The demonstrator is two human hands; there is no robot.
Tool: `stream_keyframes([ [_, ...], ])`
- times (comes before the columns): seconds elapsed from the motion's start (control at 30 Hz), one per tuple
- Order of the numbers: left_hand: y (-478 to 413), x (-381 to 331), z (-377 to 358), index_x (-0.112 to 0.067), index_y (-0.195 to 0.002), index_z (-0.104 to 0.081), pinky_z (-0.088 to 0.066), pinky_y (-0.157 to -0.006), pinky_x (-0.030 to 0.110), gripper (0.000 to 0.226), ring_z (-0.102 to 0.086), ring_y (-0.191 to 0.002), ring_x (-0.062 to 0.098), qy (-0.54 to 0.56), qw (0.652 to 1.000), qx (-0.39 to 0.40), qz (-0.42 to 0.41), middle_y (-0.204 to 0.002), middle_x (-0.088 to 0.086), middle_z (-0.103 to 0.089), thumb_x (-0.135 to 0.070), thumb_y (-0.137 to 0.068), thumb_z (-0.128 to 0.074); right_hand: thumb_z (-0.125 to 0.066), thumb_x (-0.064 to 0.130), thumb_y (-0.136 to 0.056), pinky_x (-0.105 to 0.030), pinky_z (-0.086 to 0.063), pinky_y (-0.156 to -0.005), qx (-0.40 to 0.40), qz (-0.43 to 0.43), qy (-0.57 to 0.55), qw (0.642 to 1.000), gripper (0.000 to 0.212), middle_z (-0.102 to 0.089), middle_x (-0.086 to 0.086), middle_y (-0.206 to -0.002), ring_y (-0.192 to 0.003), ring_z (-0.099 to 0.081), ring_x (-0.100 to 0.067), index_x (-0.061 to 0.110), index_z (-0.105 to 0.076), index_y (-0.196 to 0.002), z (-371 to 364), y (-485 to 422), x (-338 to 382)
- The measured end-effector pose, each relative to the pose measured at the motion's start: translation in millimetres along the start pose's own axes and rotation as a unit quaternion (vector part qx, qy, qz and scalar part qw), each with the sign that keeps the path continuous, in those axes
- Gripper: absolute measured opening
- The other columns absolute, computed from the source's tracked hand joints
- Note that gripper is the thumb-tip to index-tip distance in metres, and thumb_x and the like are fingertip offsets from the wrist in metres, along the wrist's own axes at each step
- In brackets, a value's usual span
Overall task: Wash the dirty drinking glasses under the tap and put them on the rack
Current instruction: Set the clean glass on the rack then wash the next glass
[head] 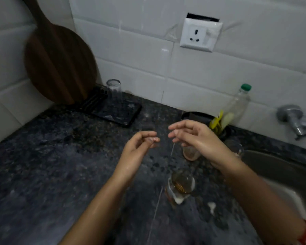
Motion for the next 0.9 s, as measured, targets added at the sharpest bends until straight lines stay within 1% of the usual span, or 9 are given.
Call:
stream_keyframes([
  [0.17, 34, 54, -11, -0.007, -0.109, -0.063, -0.045, -0.067, 0.005, 0.017, -0.067, -0.080, 0.001, -0.019, 0.998, -0.004, 0.057, -0.097, 0.004, -0.071, -0.006, -0.098, -0.050, -0.061, 0.003, -0.088, -0.022, -0.047, -0.087, -0.054, -0.035, 0.006, 0.998, 0.035, -0.063, 0.005, -0.111, -0.107, -0.058, -0.012, 0.031, -0.058, -0.107, 20, 72, -76],
  [0.27, 47, 86, -7, -0.014, -0.101, -0.063, -0.050, -0.077, 0.014, 0.016, -0.065, -0.089, 0.011, -0.033, 0.995, -0.022, 0.090, -0.095, 0.001, -0.070, -0.004, -0.097, -0.051, -0.064, -0.001, -0.084, -0.025, -0.041, -0.093, -0.030, -0.105, -0.002, 0.994, 0.057, -0.052, 0.012, -0.123, -0.121, -0.048, -0.011, 0.043, -0.045, -0.116, -2, 96, -135],
  [0.33, 53, 103, -7, -0.018, -0.100, -0.063, -0.050, -0.084, 0.017, 0.017, -0.064, -0.095, 0.016, -0.048, 0.992, -0.021, 0.111, -0.098, 0.000, -0.070, -0.006, -0.097, -0.052, -0.071, 0.001, -0.079, -0.018, -0.039, -0.095, -0.016, -0.116, -0.003, 0.993, 0.070, -0.046, 0.021, -0.127, -0.125, -0.043, -0.007, 0.048, -0.037, -0.119, -19, 102, -163],
  [0.43, 60, 115, -8, -0.021, -0.101, -0.062, -0.044, -0.066, 0.003, 0.016, -0.063, -0.091, 0.011, -0.075, 0.988, -0.016, 0.134, -0.101, -0.001, -0.070, -0.009, -0.098, -0.051, -0.081, 0.014, -0.071, -0.003, -0.033, -0.093, -0.010, -0.091, 0.000, 0.996, 0.087, -0.039, 0.031, -0.129, -0.124, -0.040, 0.003, 0.044, -0.026, -0.132, -40, 94, -178],
  [0.5, 61, 117, -7, -0.017, -0.105, -0.062, -0.042, -0.061, 0.001, 0.015, -0.062, -0.088, 0.010, -0.078, 0.987, -0.021, 0.140, -0.102, 0.001, -0.069, -0.009, -0.098, -0.051, -0.084, 0.020, -0.068, -0.002, -0.030, -0.098, -0.015, -0.072, 0.016, 0.997, 0.095, -0.039, 0.028, -0.131, -0.125, -0.039, 0.004, 0.034, -0.024, -0.140, -47, 83, -184],
  [0.6, 61, 116, -6, -0.009, -0.112, -0.061, -0.043, -0.062, 0.001, 0.017, -0.061, -0.088, 0.011, -0.076, 0.987, -0.026, 0.138, -0.103, 0.004, -0.068, -0.007, -0.098, -0.050, -0.086, 0.024, -0.063, -0.024, -0.040, -0.106, -0.021, -0.070, 0.003, 0.997, 0.083, -0.053, 0.017, -0.128, -0.122, -0.049, -0.004, 0.028, -0.041, -0.133, -53, 70, -196],
  [0.67, 60, 113, -6, -0.006, -0.114, -0.060, -0.043, -0.063, 0.001, 0.019, -0.061, -0.088, 0.010, -0.070, 0.988, -0.038, 0.132, -0.104, 0.006, -0.068, -0.006, -0.098, -0.050, -0.087, 0.027, -0.060, -0.035, -0.044, -0.103, -0.028, -0.059, -0.007, 0.998, 0.074, -0.062, 0.008, -0.121, -0.116, -0.056, -0.009, 0.022, -0.053, -0.125, -52, 65, -199],
  [0.77, 54, 107, -8, -0.007, -0.113, -0.061, -0.048, -0.073, 0.007, 0.019, -0.061, -0.093, 0.014, -0.056, 0.990, -0.054, 0.119, -0.104, 0.007, -0.067, -0.004, -0.098, -0.050, -0.087, 0.011, -0.062, -0.026, -0.047, -0.094, -0.032, -0.057, -0.037, 0.997, 0.063, -0.066, 0.004, -0.113, -0.107, -0.061, -0.006, 0.018, -0.057, -0.116, -48, 64, -196],
  [0.9, 39, 95, -26, -0.010, -0.108, -0.062, -0.050, -0.082, 0.020, 0.017, -0.063, -0.091, 0.015, -0.040, 0.994, -0.054, 0.089, -0.104, 0.008, -0.069, -0.005, -0.097, -0.051, -0.082, 0.005, -0.066, -0.025, -0.050, -0.086, -0.047, -0.109, -0.179, 0.977, 0.052, -0.065, 0.003, -0.105, -0.097, -0.064, -0.008, 0.021, -0.056, -0.108, -19, 82, -189],
])
Point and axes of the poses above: each hand's wrist, its own y-axis away from the middle knuckle, its own z-axis out of the back of the hand, x = y × z, the point moved 9 cm from there along -y, towards the middle knuckle
